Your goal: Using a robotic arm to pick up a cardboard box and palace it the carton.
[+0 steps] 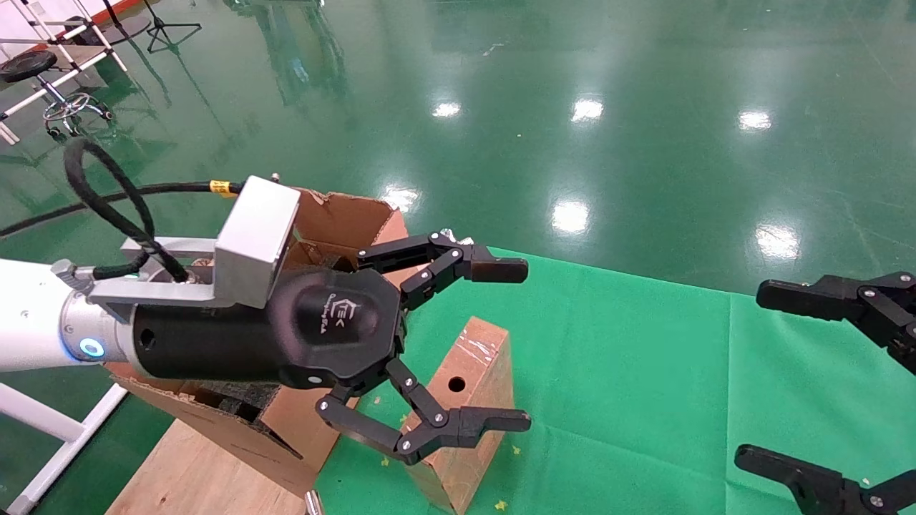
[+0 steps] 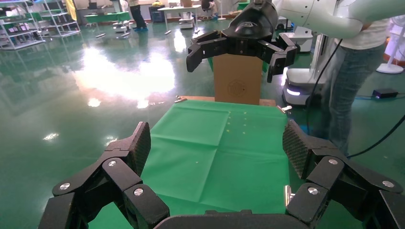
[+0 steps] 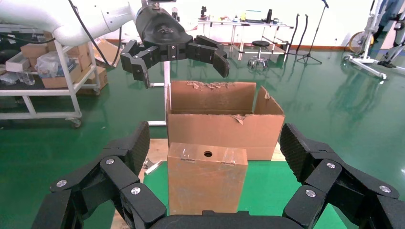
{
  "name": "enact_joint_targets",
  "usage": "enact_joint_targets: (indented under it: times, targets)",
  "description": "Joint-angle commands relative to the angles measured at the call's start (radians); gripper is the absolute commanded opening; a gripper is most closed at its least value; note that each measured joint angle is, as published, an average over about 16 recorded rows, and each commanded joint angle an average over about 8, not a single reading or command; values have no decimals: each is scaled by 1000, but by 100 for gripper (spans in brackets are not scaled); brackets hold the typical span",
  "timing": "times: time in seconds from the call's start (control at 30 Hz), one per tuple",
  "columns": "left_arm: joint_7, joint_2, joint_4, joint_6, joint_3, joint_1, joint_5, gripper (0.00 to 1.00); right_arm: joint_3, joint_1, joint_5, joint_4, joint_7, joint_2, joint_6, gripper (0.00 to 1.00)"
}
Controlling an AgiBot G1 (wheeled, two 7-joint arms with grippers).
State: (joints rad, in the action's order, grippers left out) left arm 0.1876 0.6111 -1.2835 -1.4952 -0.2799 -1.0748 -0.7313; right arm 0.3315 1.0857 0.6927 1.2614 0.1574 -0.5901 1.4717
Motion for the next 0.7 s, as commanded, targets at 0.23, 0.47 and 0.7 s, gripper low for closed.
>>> enact_joint_targets:
  times: [0.23, 0.47, 0.7]
  targets:
    - [-6, -2, -8, 4, -5, -7, -22, 100, 0, 0, 0, 0, 0, 0, 0, 0]
    - [51, -11, -34, 58, -48, -38, -136, 100, 0, 0, 0, 0, 0, 0, 0, 0]
    - [98, -11, -43, 101, -73, -52, -187, 100, 0, 0, 0, 0, 0, 0, 0, 0]
